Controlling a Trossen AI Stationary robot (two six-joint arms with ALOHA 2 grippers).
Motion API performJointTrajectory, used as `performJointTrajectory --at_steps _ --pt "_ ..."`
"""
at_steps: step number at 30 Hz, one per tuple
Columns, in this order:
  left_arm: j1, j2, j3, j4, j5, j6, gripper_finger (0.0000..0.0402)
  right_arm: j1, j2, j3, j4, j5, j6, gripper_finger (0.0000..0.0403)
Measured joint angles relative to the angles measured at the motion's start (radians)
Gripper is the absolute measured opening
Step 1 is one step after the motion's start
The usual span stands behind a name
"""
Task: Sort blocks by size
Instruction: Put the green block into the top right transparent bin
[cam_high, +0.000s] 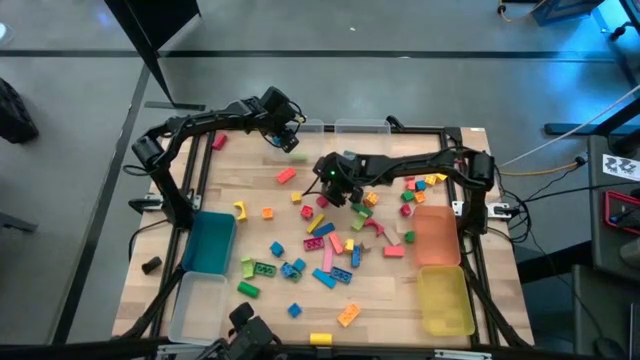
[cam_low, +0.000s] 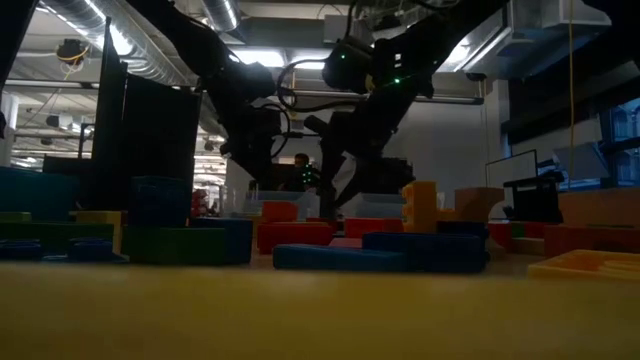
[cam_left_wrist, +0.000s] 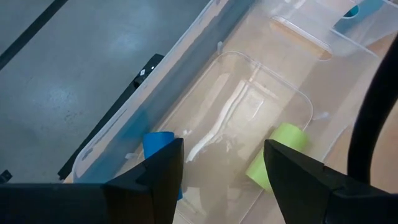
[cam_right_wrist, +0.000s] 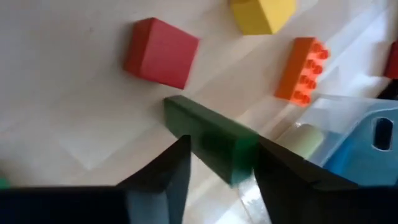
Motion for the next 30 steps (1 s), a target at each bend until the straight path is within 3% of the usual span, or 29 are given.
performJointTrajectory --at_steps 7,16,19,23,30 --pt "-0.003 0.000 0.000 0.000 0.000 0.006 0.0205 0.002 0.001 0.000 -0.004 0.012 0.068 0.0064" --pt "-0.003 -0.027 0.001 -0.001 0.003 0.027 0.0205 0.002 -0.026 0.000 -0.018 0.248 0.094 0.0075" --pt "-0.005 -0.060 0.001 -0.006 0.004 0.031 0.0205 0.002 -0.052 0.000 -0.035 0.286 0.096 0.0085" --pt "-0.011 -0.122 0.001 -0.020 0.005 0.027 0.0205 0.002 -0.095 0.000 -0.044 0.335 0.115 0.0066" --pt "-0.040 -0.238 0.002 -0.148 0.007 -0.006 0.0205 -0.009 -0.167 0.000 -0.100 0.458 0.150 0.0071"
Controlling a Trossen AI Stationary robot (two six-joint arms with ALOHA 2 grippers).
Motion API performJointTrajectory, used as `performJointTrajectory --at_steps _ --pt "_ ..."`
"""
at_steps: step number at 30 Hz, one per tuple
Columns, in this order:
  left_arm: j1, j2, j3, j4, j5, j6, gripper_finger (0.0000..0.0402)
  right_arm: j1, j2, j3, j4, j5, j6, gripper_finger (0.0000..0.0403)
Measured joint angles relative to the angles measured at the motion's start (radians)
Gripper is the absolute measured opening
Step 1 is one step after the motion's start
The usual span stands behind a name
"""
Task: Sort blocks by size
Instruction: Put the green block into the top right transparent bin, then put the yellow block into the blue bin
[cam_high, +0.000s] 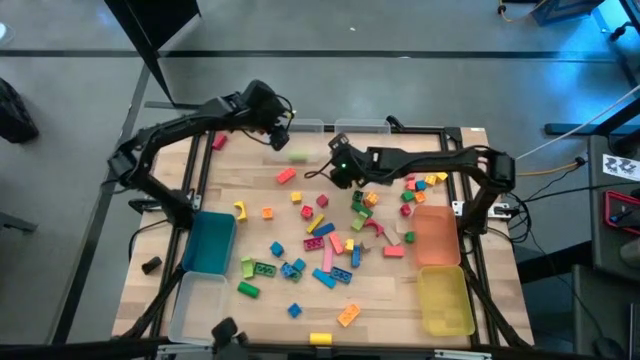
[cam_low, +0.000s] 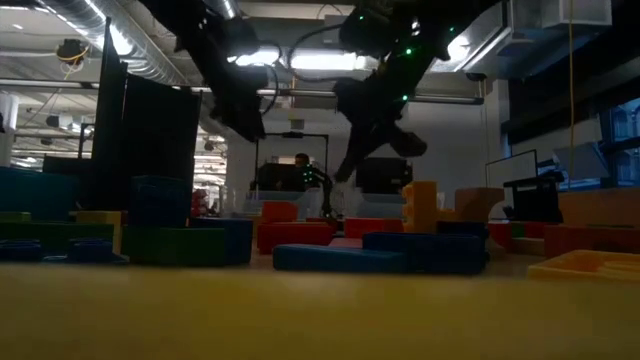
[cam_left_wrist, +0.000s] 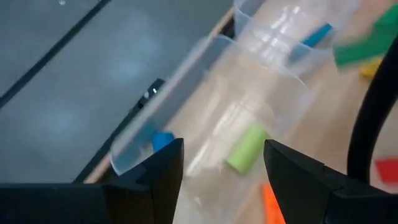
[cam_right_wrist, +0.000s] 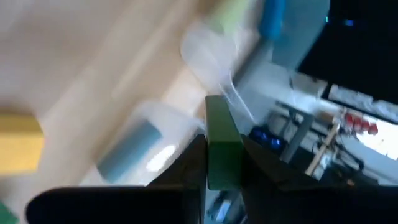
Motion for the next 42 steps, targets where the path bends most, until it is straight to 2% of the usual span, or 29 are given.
performJointTrajectory --at_steps 4,9,12,19,26,34,42 --pt "-0.034 -0.047 0.000 -0.135 0.000 -0.031 0.0205 -0.044 -0.032 0.000 -0.087 0.046 0.068 0.0085" --pt "-0.083 -0.069 0.000 -0.285 0.000 -0.067 0.0205 -0.132 -0.052 0.000 -0.110 0.055 0.119 0.0065" --pt "-0.107 -0.065 0.000 -0.366 0.000 -0.140 0.0205 -0.196 -0.050 0.000 -0.119 0.037 0.147 0.0065" --pt "-0.155 -0.064 0.000 -0.507 0.000 -0.360 0.0205 -0.302 -0.044 -0.002 -0.150 -0.080 0.202 0.0107" --pt "-0.217 -0.064 0.000 -0.619 0.000 -0.534 0.0205 -0.333 -0.044 -0.002 -0.163 -0.239 0.248 0.0107" --pt "-0.306 -0.063 -0.068 -0.639 0.001 -0.907 0.0205 -0.330 -0.044 -0.002 -0.163 -0.222 0.254 0.0106" --pt "-0.377 -0.062 -0.190 -0.625 0.026 -1.057 0.0205 -0.330 -0.044 -0.001 -0.163 -0.160 0.300 0.0107"
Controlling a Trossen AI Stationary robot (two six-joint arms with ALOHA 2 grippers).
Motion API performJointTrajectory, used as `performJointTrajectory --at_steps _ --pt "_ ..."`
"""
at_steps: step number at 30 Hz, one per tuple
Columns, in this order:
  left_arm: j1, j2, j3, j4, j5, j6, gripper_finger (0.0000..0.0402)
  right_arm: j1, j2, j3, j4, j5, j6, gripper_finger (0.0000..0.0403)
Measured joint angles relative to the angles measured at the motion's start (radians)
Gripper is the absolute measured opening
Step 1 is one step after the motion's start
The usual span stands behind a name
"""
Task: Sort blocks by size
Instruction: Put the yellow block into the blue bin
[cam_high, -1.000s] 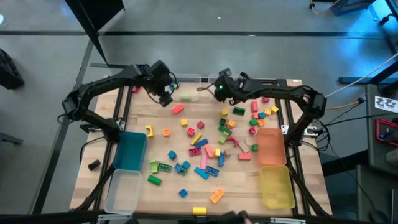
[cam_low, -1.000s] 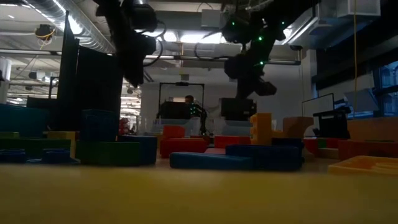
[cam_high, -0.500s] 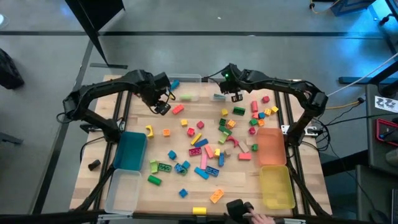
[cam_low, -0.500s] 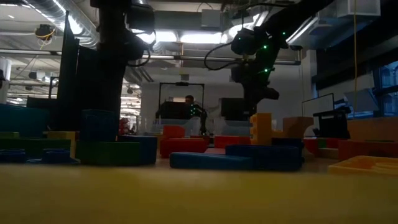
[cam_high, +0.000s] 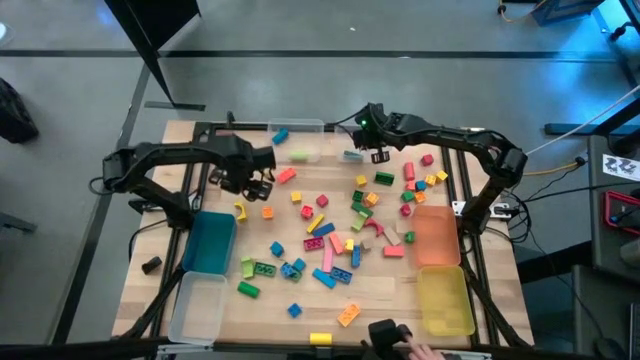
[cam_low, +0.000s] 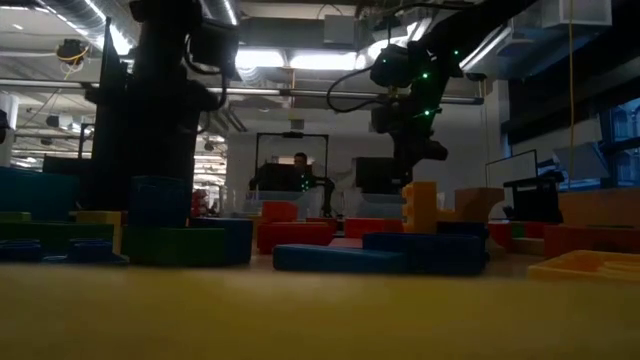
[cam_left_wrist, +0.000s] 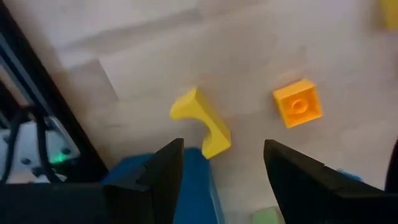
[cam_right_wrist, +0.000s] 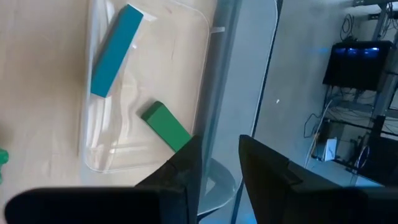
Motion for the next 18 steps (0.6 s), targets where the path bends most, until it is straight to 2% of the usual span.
performJointTrajectory --at_steps 10,18 --pt "-0.062 0.000 -0.150 0.151 0.032 -0.084 0.0205 0.000 0.000 0.000 0.000 0.002 0.001 0.0108" --pt "-0.066 0.000 -0.227 0.254 0.086 -0.094 0.0205 0.000 -0.026 0.001 -0.008 0.122 0.000 0.0108"
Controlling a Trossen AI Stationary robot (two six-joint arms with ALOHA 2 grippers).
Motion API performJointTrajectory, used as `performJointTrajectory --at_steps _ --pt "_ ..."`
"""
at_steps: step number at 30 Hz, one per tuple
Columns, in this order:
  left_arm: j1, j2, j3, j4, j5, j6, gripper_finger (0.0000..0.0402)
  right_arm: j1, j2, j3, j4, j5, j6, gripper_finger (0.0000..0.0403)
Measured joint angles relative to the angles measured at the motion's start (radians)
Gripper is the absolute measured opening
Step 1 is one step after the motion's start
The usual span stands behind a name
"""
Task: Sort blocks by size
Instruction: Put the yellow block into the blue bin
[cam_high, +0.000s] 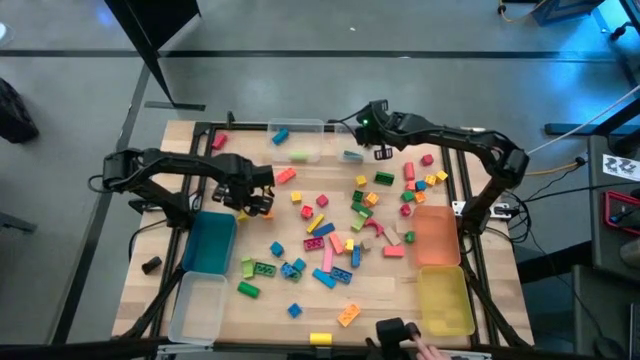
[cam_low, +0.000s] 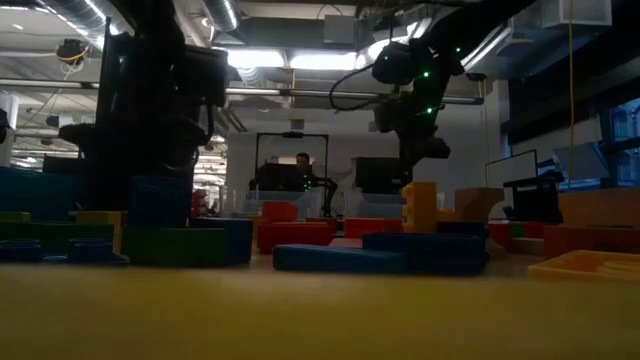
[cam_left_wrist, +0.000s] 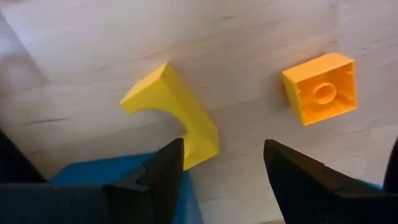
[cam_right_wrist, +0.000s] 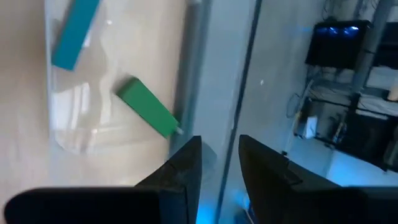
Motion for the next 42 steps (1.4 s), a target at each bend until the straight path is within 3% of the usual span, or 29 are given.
performJointTrajectory --at_steps 6,17,22,28,31,33,42 --pt "0.000 0.000 -0.042 0.005 0.001 -0.019 0.0205 0.000 -0.067 0.001 0.004 0.008 0.000 0.0108" --pt "0.000 0.000 -0.134 0.180 0.001 0.015 0.0205 0.001 -0.286 0.001 0.003 -0.027 0.028 0.0108" --pt "0.000 0.000 -0.158 0.214 -0.006 0.066 0.0174 0.001 -0.398 0.001 0.005 -0.212 0.143 0.0108" --pt "0.001 0.000 -0.159 0.251 -0.023 0.119 0.0086 0.001 -0.486 0.001 -0.037 -0.580 0.318 0.0108" --pt "0.001 0.000 -0.159 0.281 -0.031 0.146 0.0039 0.001 -0.520 0.001 -0.098 -0.716 0.339 0.0108" --pt "0.002 -0.002 -0.156 0.289 -0.035 0.155 0.0021 0.001 -0.543 0.001 -0.134 -0.748 0.344 0.0108" --pt "0.003 -0.023 -0.080 0.286 -0.089 0.251 0.0028 0.026 -0.610 0.001 -0.377 -0.783 0.492 0.0108"
